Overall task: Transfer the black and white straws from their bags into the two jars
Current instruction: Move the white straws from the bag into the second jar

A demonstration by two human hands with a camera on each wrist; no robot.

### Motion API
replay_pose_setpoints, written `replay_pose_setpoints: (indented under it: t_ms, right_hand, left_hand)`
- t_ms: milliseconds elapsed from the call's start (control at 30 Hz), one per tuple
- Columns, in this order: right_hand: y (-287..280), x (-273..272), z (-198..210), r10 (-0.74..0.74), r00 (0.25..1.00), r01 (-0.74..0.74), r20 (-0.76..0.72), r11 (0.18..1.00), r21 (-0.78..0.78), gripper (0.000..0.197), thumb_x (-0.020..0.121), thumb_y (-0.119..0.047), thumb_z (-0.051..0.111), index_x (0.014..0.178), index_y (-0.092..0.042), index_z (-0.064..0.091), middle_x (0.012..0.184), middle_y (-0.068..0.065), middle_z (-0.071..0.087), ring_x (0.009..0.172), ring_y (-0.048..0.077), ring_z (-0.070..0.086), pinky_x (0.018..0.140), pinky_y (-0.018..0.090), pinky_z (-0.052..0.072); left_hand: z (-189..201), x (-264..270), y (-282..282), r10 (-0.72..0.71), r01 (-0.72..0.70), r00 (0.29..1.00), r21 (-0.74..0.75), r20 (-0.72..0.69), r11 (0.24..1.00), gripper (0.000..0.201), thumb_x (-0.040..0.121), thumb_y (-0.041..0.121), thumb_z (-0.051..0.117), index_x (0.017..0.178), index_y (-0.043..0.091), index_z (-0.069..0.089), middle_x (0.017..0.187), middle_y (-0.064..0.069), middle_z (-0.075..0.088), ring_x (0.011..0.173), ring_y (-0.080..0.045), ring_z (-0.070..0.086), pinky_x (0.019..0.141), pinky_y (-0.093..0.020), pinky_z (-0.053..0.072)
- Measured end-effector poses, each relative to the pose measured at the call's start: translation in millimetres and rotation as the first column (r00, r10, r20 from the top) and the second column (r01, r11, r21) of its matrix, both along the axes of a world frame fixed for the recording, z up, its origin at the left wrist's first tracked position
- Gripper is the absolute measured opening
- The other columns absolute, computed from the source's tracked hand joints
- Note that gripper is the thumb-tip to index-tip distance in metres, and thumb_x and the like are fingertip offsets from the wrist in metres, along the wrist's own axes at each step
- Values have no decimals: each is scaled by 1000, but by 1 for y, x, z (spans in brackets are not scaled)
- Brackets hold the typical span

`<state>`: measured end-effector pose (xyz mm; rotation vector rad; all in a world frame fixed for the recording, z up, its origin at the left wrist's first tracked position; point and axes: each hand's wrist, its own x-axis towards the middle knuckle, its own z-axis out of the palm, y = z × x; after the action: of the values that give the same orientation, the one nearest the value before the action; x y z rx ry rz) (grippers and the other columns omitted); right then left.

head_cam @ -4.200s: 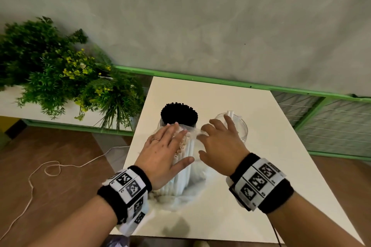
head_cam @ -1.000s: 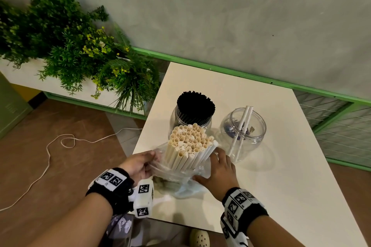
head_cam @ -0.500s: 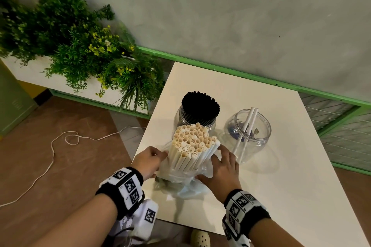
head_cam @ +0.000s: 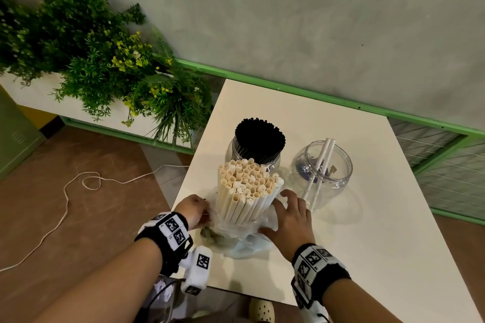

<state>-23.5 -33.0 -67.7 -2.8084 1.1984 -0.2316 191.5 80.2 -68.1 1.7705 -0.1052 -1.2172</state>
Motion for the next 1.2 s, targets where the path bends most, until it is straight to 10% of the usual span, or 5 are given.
replay_pose_setpoints:
  t_ms: [200, 367, 433, 933, 1200]
  right_hand:
    - [-3, 1, -4, 14, 1000, -14, -6, 1000, 26, 75, 54, -64, 78, 116, -25, 60, 128, 4, 44, 112, 29, 44, 88, 44, 49]
    - [-3, 2, 2, 18, 998, -11, -56, 993, 117, 69, 71, -64, 66, 127, -28, 50, 141, 1, 27, 126, 27, 31, 103, 40, 35]
    - [-1, -1, 3, 37, 998, -35, -41, 998, 57, 72, 65, -65, 70, 122, -25, 52, 136, 4, 33, 118, 27, 36, 94, 41, 41]
    - [8, -12, -7, 504, 857, -511, -109, 803, -307, 14, 65, -23, 69, 78, -22, 62, 86, -5, 55, 89, 22, 44, 77, 32, 34]
    - [12, -37, -4, 500, 848, -480, -174, 865, 149, 33, 86, -46, 45, 83, -29, 73, 98, -8, 66, 96, 24, 57, 71, 31, 54]
  left_hand:
    - [74, 5, 0, 5, 216, 665, -199, 747, 956, 35, 90, 27, 53, 124, 24, 48, 127, 2, 49, 115, -13, 44, 94, -31, 36]
    - [136, -39, -22, -228, 729, -374, 437, 899, 527, 66, 79, 72, 36, 137, 41, 31, 150, 7, 28, 140, -18, 21, 113, -48, 17]
    - [128, -41, -35, -300, 668, -547, 623, 782, 407, 62, 81, 70, 35, 136, 42, 32, 147, 5, 34, 139, -23, 25, 112, -53, 19]
    - [110, -37, -48, -260, 693, -470, 535, 844, 483, 29, 91, 51, 38, 116, 39, 49, 123, 10, 54, 113, -18, 49, 89, -39, 38]
    - [107, -30, -48, -232, 705, -447, 500, 864, 504, 30, 87, 53, 36, 109, 41, 53, 115, 12, 59, 101, -17, 56, 83, -37, 44]
